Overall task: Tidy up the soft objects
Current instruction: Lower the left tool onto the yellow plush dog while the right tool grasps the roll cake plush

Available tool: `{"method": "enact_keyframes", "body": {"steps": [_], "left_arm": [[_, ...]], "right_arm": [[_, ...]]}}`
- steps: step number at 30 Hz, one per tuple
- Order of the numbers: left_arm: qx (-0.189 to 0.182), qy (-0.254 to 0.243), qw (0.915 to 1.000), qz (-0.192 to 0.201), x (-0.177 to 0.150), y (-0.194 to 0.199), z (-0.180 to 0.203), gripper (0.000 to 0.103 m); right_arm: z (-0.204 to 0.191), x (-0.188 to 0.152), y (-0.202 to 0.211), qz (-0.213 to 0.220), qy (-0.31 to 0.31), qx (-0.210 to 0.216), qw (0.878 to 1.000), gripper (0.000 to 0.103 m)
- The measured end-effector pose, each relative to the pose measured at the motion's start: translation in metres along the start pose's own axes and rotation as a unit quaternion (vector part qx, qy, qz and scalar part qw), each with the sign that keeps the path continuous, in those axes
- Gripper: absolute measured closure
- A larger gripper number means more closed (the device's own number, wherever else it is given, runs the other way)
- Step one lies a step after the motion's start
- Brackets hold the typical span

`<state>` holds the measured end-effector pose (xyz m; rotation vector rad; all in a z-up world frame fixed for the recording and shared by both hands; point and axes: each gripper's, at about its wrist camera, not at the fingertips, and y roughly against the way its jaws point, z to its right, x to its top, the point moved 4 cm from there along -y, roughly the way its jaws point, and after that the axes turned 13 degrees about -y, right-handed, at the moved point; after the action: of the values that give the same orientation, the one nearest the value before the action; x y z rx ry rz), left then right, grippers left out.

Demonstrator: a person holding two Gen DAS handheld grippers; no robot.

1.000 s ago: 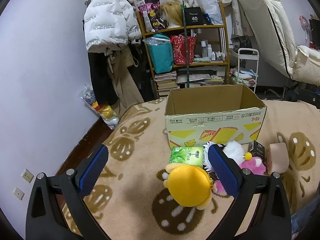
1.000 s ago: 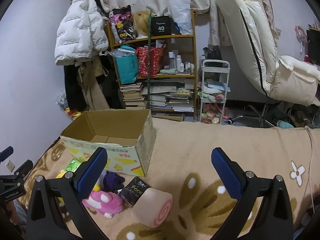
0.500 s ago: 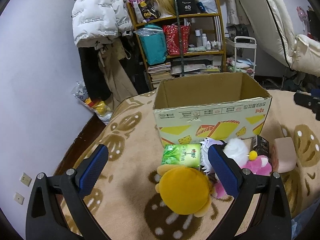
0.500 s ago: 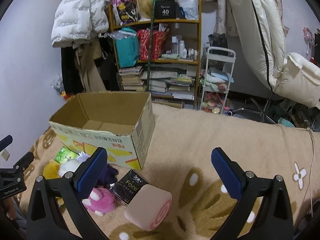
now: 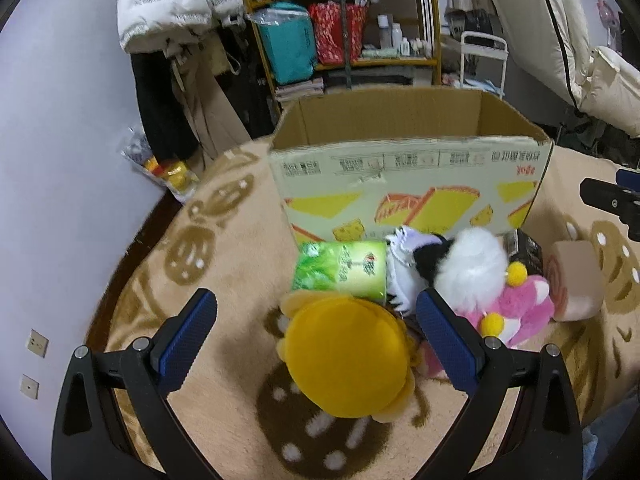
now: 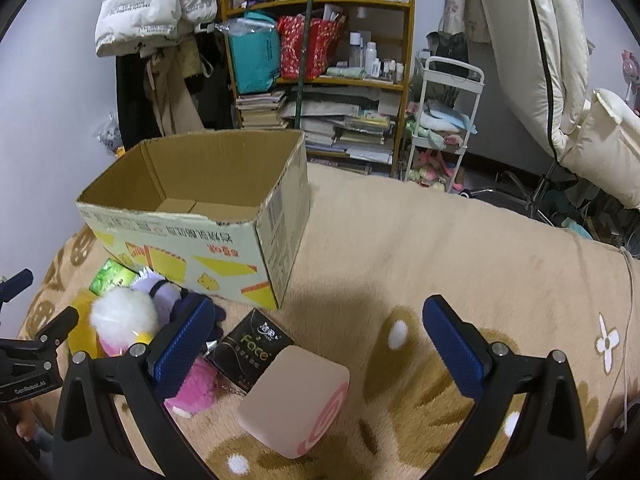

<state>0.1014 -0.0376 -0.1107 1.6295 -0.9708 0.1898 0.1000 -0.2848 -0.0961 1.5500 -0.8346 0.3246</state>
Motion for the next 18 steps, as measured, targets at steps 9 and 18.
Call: {"method": "enact_keyframes", "body": {"steps": [9,18], "left_arm": [[-0.018,0.01,0.999,-0.039,-0.012,-0.02,0.001,0.004],[-0.023,0.007,0.9977,-0.063,-0.018,-0.033,0.002,0.004]], "right_arm": [[0.003,-0.011,-0.018,-0.053,-0.01,0.004,0.999,0.0],[-0.002,-0.024,-0.032,-0.081,-0.007,0.007,0.997,0.0]]}}
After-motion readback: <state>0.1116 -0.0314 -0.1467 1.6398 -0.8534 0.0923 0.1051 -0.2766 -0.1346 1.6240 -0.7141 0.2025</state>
